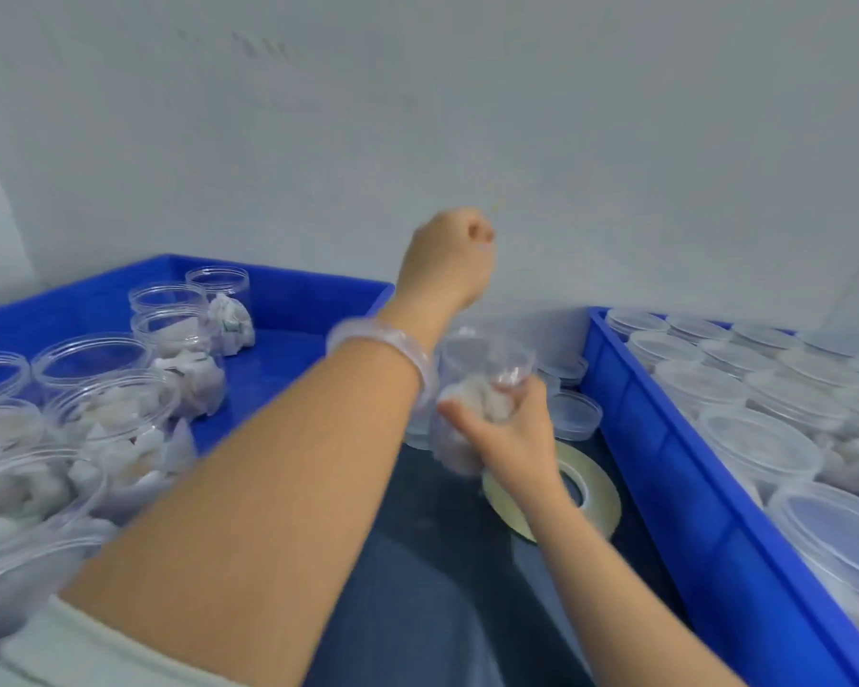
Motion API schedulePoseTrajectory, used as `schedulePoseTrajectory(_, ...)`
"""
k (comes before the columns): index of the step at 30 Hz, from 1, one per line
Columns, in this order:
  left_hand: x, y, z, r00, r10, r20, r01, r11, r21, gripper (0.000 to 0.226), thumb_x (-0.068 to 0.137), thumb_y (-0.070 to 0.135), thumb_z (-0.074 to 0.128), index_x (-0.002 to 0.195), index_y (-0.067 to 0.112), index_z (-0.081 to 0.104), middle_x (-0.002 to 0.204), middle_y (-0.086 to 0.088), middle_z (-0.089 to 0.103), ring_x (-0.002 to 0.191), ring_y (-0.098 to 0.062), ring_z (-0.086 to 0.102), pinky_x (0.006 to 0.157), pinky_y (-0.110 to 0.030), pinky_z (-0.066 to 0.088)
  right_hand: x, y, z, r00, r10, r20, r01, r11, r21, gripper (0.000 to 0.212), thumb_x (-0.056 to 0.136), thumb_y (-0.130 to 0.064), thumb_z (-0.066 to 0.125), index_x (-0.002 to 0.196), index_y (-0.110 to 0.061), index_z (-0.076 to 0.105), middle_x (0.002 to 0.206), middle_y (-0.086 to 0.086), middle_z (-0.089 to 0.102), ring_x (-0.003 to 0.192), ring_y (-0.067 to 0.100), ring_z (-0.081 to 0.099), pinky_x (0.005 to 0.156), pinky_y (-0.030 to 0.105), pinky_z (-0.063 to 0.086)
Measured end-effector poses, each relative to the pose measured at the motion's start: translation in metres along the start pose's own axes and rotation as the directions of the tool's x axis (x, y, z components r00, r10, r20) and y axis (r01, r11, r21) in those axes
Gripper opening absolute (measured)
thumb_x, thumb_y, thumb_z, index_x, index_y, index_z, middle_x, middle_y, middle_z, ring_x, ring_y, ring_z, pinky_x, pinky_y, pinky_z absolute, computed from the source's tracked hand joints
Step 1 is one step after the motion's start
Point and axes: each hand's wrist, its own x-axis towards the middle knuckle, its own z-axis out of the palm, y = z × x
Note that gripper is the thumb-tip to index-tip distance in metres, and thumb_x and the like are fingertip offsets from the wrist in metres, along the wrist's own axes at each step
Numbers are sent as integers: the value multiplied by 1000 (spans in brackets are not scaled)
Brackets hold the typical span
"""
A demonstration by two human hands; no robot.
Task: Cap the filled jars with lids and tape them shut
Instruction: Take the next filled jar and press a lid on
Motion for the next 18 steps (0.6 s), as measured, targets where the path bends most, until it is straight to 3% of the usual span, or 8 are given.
schedulePoseTrajectory(4,-43,-66,46,942,-334,-20,331,938,-100,32,91,1,43,119,-3,58,137,-13,51,129,-26,47,92,-32,41,-41,33,-5,997,-7,72,11,998,-56,74,43,-56,81,103,-58,38,98,-30,59,89,-10,57,68,5,42)
schedulePoseTrajectory(5,-46,-79,45,930,-361,-64,350,927,-139,41,88,-4,42,113,17,68,110,-8,66,103,-33,56,85,-29,42,-44,34,-6,997,-23,69,29,996,-81,76,42,-60,80,103,-64,34,101,-35,57,92,-14,55,70,4,42)
schedulePoseTrajectory(6,-46,-91,40,920,-380,-101,352,911,-216,44,85,-7,42,100,31,58,89,-1,52,85,-22,45,79,-27,42,-45,34,-8,998,-34,57,39,996,-85,75,43,-62,78,103,-67,32,102,-38,56,93,-17,53,70,3,41)
schedulePoseTrajectory(8,-44,-109,34,894,-424,-143,351,863,-363,47,82,-11,40,103,21,68,97,-5,64,89,-24,56,81,-29,45,-46,34,-13,999,-35,38,38,997,-61,70,45,-63,76,99,-70,32,100,-45,52,92,-21,51,68,0,38)
schedulePoseTrajectory(11,-61,-121,47,946,-321,-43,319,946,-52,52,84,-11,41,119,18,66,118,-4,63,107,-22,56,78,-16,35,-49,37,-19,998,-44,46,44,999,-17,72,46,-60,77,102,-70,33,102,-44,53,95,-17,54,72,1,40)
schedulePoseTrajectory(14,-87,-143,65,922,-241,303,198,966,165,47,90,2,51,131,24,57,130,-4,57,117,-25,53,86,-25,41,-57,39,-18,987,-80,138,84,996,-28,82,44,-55,81,109,-69,33,110,-41,53,101,-12,57,77,3,42)
schedulePoseTrajectory(16,-101,-161,68,913,-187,363,90,959,267,33,90,12,56,122,15,62,128,-7,58,121,-24,50,96,-35,43,-59,43,-16,979,-82,186,85,996,-11,84,44,-52,83,113,-63,37,111,-40,53,103,-11,57,78,3,42)
schedulePoseTrajectory(18,-112,-171,65,960,-132,246,68,965,254,14,87,17,59,93,9,68,102,-1,66,108,-20,56,88,-39,47,-58,46,-14,974,-66,218,64,998,17,82,43,-52,83,113,-54,41,110,-39,54,105,-11,56,79,3,41)
